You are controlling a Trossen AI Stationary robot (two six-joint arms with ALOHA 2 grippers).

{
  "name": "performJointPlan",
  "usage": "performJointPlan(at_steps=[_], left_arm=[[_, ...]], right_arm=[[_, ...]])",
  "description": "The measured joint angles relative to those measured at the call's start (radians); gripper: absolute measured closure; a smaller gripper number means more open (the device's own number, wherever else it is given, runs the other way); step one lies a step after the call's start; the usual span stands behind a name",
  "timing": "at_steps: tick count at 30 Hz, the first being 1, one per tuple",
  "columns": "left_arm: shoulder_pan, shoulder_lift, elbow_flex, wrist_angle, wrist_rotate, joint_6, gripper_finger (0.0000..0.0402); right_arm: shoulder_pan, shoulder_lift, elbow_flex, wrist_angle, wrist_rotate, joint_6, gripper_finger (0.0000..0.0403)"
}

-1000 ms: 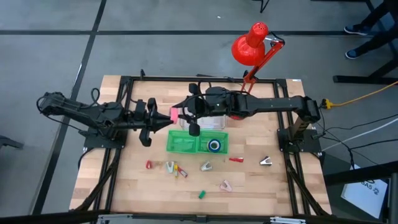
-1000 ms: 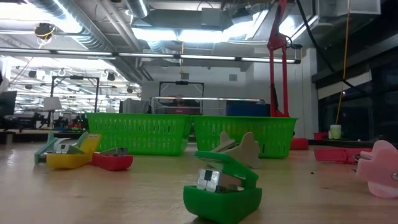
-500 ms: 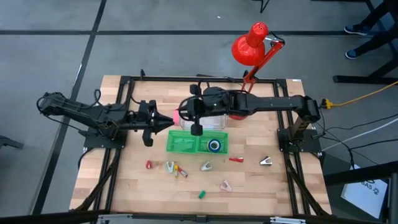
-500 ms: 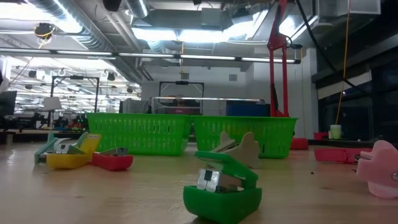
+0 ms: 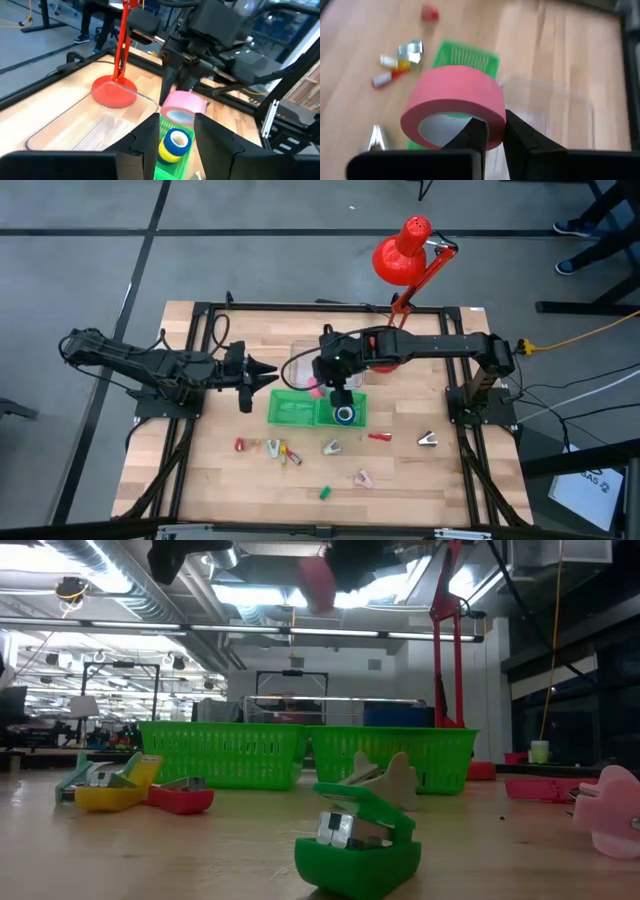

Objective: Pick and place Stapler, Stapler remover, tape
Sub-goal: Put the pink tape into the right green bin

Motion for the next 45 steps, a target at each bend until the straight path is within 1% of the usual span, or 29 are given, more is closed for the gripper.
performJointPlan(at_steps=[3, 8, 16, 23, 30, 35, 38, 45], left_arm=[[0.000, 0.000, 0.000, -0.003, 0.000, 0.000, 0.0281], [0.000, 0.000, 0.000, -0.009, 0.000, -0.002, 0.0283], [0.000, 0.000, 0.000, -0.031, -0.006, -0.003, 0.0279], [0.000, 0.000, 0.000, -0.032, -0.006, -0.002, 0.0279], [0.000, 0.000, 0.000, -0.032, -0.006, -0.003, 0.0279], [0.000, 0.000, 0.000, -0.033, -0.006, -0.003, 0.0279], [-0.002, 0.000, 0.000, -0.032, -0.006, -0.003, 0.0279], [-0.002, 0.000, 0.000, -0.032, -0.006, -0.003, 0.0279]], right_arm=[[-0.004, 0.000, -0.002, -0.085, 0.001, 0.010, 0.0365], [-0.001, 0.000, -0.076, -0.133, 0.000, 0.023, 0.0365], [0.032, 0.000, -0.201, -0.150, 0.003, -0.002, 0.0365], [0.064, 0.000, -0.264, -0.141, 0.003, -0.007, 0.0365], [0.082, 0.000, -0.279, -0.098, 0.003, -0.006, 0.0363], [0.082, 0.000, -0.279, -0.077, 0.003, -0.007, 0.0316], [0.082, 0.000, -0.279, -0.083, 0.003, -0.007, 0.0302], [0.082, 0.000, -0.278, -0.103, 0.003, -0.006, 0.0320]])
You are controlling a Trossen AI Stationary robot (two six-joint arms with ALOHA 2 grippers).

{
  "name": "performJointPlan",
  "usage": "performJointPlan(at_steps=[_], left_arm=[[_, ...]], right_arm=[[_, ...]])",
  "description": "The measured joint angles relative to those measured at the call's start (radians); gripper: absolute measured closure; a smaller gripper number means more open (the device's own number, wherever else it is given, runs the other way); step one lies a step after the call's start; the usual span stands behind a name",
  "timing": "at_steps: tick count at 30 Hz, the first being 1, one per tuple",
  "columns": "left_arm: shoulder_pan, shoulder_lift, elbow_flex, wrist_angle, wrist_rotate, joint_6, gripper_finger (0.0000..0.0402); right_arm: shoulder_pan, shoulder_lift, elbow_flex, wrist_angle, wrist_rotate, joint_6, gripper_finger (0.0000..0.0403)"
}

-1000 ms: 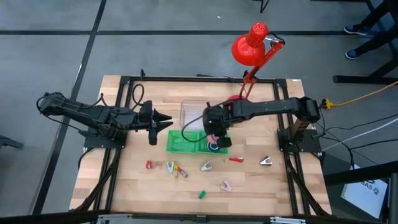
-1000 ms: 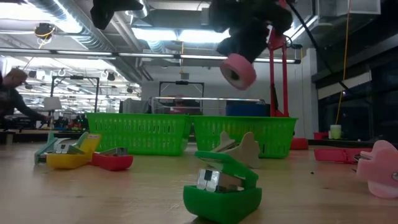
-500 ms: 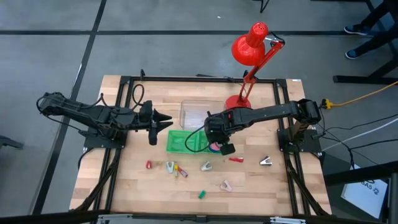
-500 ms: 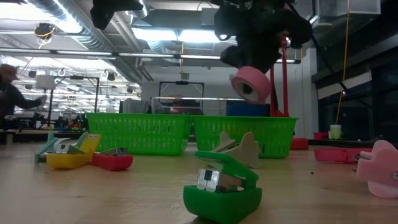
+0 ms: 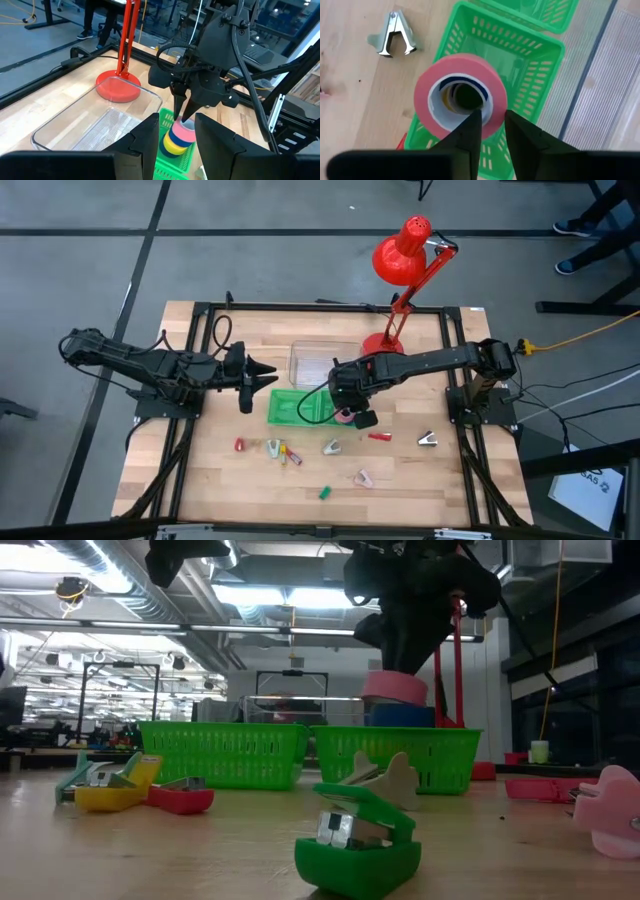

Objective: Pick and place Stapler, Stapler remover, tape
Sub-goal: Put the pink tape into the right green bin

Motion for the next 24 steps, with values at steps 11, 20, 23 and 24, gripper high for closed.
performJointPlan(at_steps=[11, 20, 23, 24], left_arm=[[0.000, 0.000, 0.000, 0.000, 0.000, 0.000, 0.0279], [0.000, 0.000, 0.000, 0.000, -0.002, 0.000, 0.0279], [0.000, 0.000, 0.000, 0.000, -0.002, 0.000, 0.0279], [0.000, 0.000, 0.000, 0.000, -0.002, 0.000, 0.0279]], right_arm=[[0.000, 0.000, 0.000, 0.007, -0.003, 0.001, 0.0349], [0.000, 0.000, 0.001, 0.003, -0.007, -0.011, 0.0397], [0.000, 0.000, 0.002, -0.006, -0.007, -0.025, 0.0400], [0.000, 0.000, 0.002, -0.011, -0.007, -0.025, 0.0399]])
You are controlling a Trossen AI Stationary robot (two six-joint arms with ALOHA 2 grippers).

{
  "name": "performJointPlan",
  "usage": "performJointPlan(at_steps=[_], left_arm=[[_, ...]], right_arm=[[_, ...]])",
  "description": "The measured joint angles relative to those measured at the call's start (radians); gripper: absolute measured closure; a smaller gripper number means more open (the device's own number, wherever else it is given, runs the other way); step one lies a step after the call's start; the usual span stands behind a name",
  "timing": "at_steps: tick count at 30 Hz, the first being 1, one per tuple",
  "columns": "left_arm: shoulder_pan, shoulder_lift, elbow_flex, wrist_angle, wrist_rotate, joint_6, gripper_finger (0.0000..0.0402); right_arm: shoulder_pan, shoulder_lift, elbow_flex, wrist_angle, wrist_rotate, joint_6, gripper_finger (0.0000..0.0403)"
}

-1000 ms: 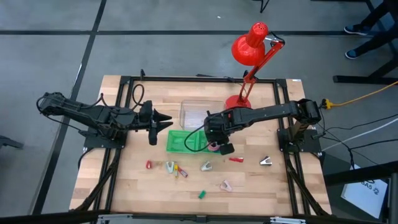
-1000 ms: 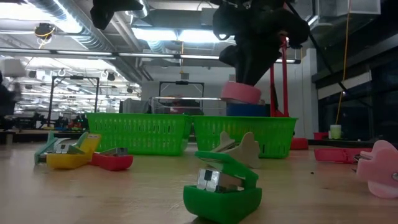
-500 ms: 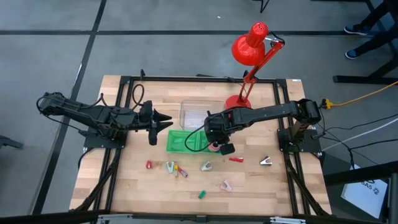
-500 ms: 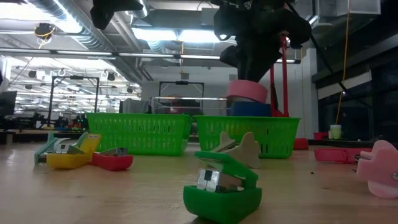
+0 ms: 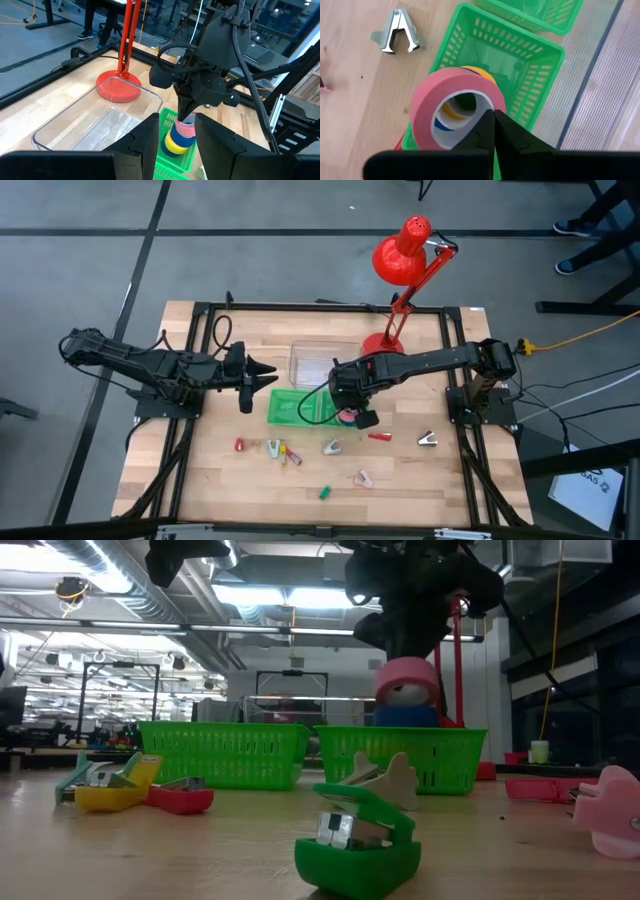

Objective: Pick and place Stapler, Stapler remover, tape
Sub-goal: Put the pink tape into the right green bin, then put the bottom left red stapler into the left green bin

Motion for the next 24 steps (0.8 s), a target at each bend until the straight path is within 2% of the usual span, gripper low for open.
performJointPlan(at_steps=[15, 24], left_arm=[[0.000, 0.000, 0.000, 0.000, 0.000, 0.000, 0.0279], [0.000, 0.000, 0.000, 0.000, 0.000, 0.000, 0.0279]], right_arm=[[0.000, -0.002, 0.000, -0.015, -0.001, -0.010, 0.0397], [-0.014, -0.074, -0.002, 0.006, -0.032, -0.006, 0.0396]])
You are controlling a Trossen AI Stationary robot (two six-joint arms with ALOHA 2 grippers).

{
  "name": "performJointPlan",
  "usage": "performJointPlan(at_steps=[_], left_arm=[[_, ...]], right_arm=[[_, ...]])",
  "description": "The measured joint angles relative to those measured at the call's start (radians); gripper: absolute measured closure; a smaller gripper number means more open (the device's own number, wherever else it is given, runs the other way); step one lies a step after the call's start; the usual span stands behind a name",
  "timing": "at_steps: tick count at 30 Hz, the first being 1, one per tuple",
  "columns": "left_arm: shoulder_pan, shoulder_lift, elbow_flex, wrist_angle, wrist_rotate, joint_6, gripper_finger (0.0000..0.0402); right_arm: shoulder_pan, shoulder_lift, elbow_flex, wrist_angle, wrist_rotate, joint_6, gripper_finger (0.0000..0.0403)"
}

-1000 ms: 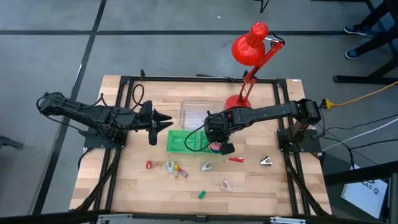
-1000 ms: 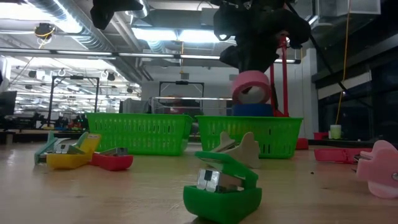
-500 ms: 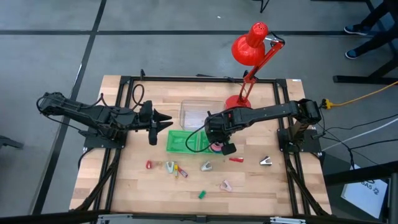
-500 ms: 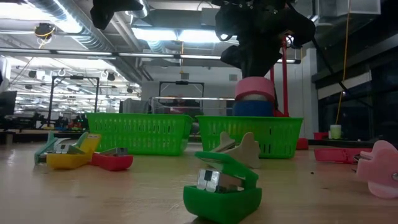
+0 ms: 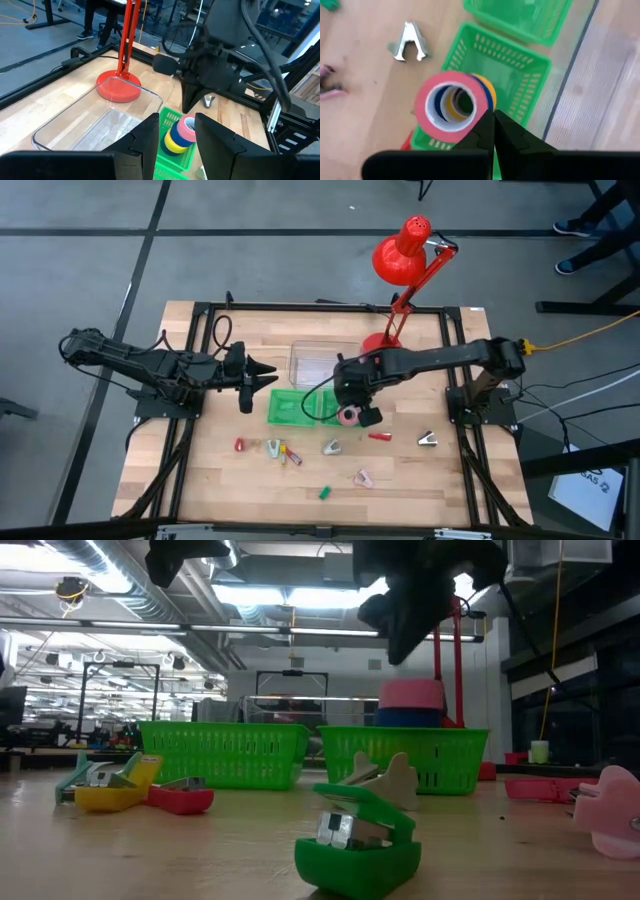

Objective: Pick and place Stapler, Stapler remover, tape
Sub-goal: Put the bottom left red stapler into the left green bin

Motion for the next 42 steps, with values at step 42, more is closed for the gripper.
performJointPlan(at_steps=[42], left_arm=[[-0.089, 0.027, 0.000, -0.390, 0.282, -0.511, 0.0279]], right_arm=[[0.129, -0.761, -0.711, 0.391, 0.124, 0.570, 0.0330]])
